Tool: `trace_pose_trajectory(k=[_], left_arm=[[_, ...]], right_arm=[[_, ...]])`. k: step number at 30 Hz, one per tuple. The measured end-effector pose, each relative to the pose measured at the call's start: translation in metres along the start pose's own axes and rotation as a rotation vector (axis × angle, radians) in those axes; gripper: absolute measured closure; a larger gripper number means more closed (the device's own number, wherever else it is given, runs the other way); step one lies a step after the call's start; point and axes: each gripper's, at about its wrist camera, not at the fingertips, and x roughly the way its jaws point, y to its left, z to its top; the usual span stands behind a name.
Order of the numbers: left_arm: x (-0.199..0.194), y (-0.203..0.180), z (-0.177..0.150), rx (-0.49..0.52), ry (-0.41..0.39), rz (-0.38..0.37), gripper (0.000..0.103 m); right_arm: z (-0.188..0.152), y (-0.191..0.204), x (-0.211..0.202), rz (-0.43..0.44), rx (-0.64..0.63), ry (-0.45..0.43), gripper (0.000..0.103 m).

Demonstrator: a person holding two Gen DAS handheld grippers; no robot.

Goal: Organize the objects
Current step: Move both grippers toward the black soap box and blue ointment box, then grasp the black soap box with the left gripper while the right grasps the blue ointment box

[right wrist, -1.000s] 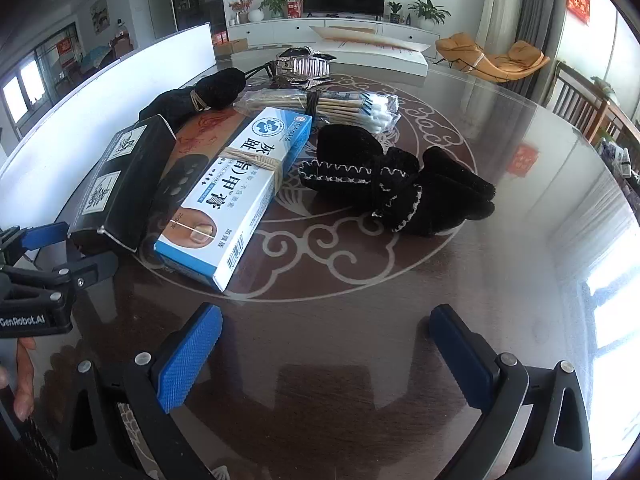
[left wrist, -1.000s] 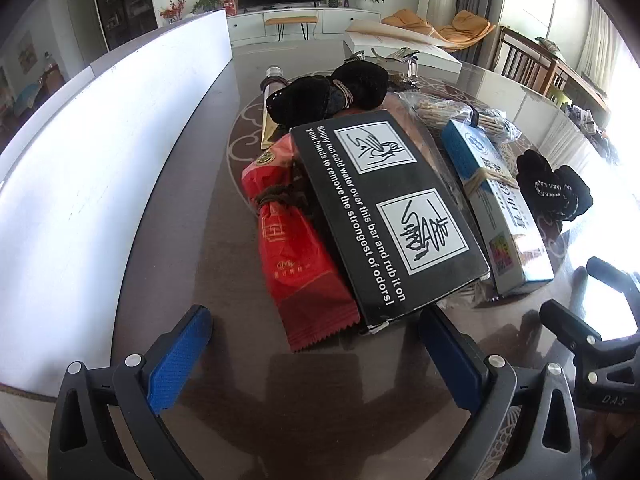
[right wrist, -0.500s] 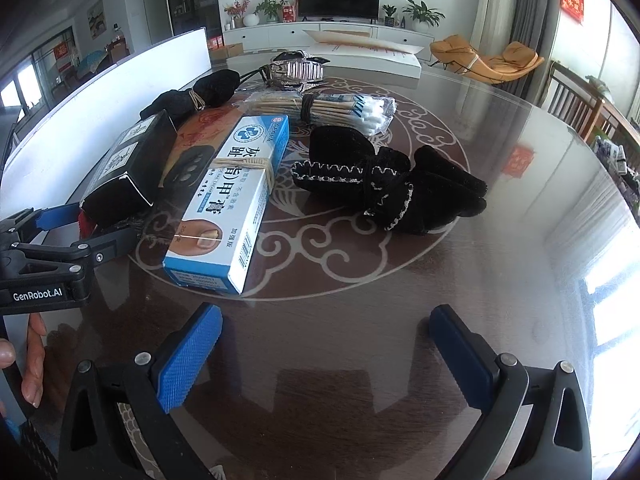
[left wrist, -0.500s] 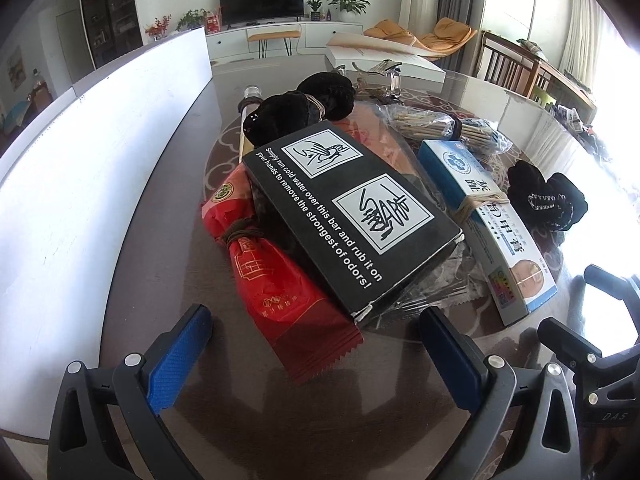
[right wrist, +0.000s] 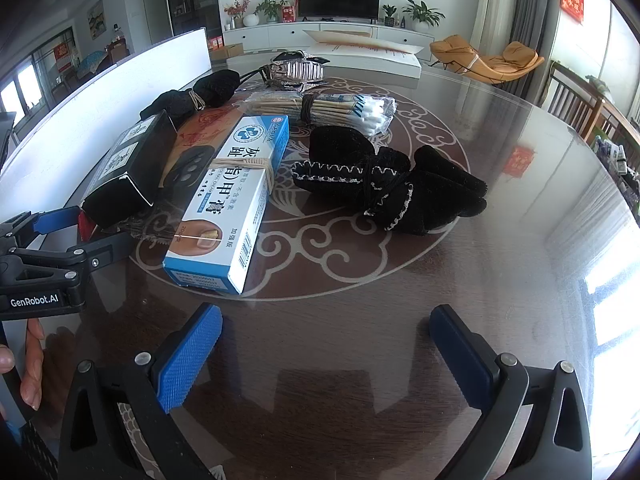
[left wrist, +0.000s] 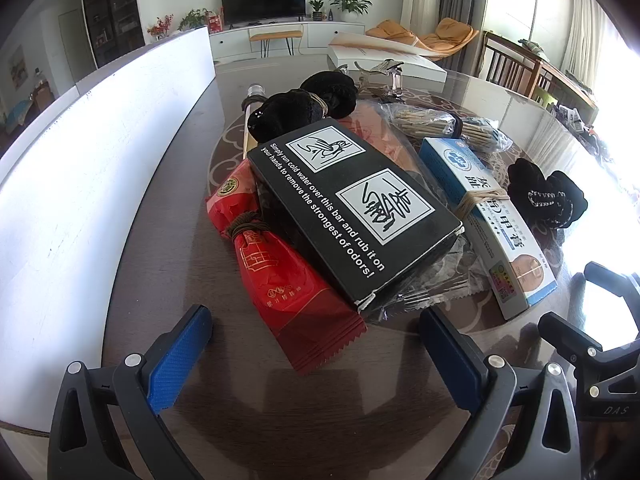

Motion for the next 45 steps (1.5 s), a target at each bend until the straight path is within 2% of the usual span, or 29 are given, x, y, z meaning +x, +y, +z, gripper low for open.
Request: trace_pose_trajectory(k=[4,6,9,12,14,16,18,19,20,21,22,26,29,31,37,38,39,40,44,45], left_arm=[[-0.006,0.001,-0.007,0.006,0.009,0.002,0.000],[-0.016,0.005,-0.018,-0.028,0.026,-0.009,0.000],[-0.033,0.016,-0.016,-0.142,0.008,-0.109,0.000],[-0.037,0.020,0.014,-0.212,0.006,-0.156,0.000],[-0.028,0.015,0.039,-0.231,0.027,-0.147,0.000],[-0.004,0.003,0.060,-0.201,0.096,-0.116,0.000],[0.015,-0.012,0.072,-0.139,0.144,0.010,0.000],[0.018,-0.018,0.075,-0.113,0.140,0.047,0.000],[0.017,-0.021,0.076,-0.098,0.118,0.064,0.012],[0.011,-0.023,0.076,-0.084,0.085,0.063,0.038],[0.008,-0.024,0.074,-0.078,0.078,0.028,0.045],[-0.008,-0.014,0.048,-0.050,0.060,-0.019,0.046],[-0.039,0.001,0.014,-0.047,0.044,-0.154,0.046],[-0.057,0.005,-0.010,-0.012,0.033,-0.188,0.045],[-0.067,0.008,-0.067,0.029,0.071,-0.175,0.041],[-0.068,0.007,-0.071,0.043,0.047,-0.152,0.035],[-0.065,0.005,-0.071,0.051,0.060,-0.119,0.028],[-0.064,0.003,-0.071,0.057,0.060,-0.094,0.026],[-0.058,-0.002,-0.064,0.074,0.063,-0.043,0.028],[-0.059,-0.002,-0.062,0.070,0.054,-0.046,0.041]], right_arm=[[0.000,0.000,0.000,0.000,0.000,0.000,0.000],[0.000,0.000,0.000,0.000,0.000,0.000,0.000],[0.000,0.000,0.000,0.000,0.000,0.000,0.000],[0.000,0.000,0.000,0.000,0.000,0.000,0.000],[0.000,0.000,0.000,0.000,0.000,0.000,0.000],[0.000,0.000,0.000,0.000,0.000,0.000,0.000],[0.000,0.000,0.000,0.000,0.000,0.000,0.000],[0.000,0.000,0.000,0.000,0.001,0.000,0.000],[0.000,0.000,0.000,0.000,0.000,-0.001,0.000],[0.000,0.000,0.000,0.000,0.000,0.000,0.000],[0.000,0.000,0.000,0.000,0.000,-0.001,0.000],[0.000,0.000,0.001,-0.001,0.000,-0.001,0.000],[0.000,0.000,0.001,-0.001,0.001,-0.001,0.000],[0.000,0.000,0.001,-0.001,0.001,-0.001,0.000],[0.000,0.000,0.001,-0.001,0.001,-0.001,0.000],[0.000,0.000,0.001,-0.001,0.001,-0.001,0.000],[0.001,0.000,0.001,-0.001,0.001,-0.001,0.000],[0.001,0.000,0.001,-0.001,0.001,-0.001,0.000],[-0.001,-0.001,-0.001,0.012,0.007,-0.006,0.000],[-0.001,-0.003,-0.003,0.044,0.012,-0.011,0.000]])
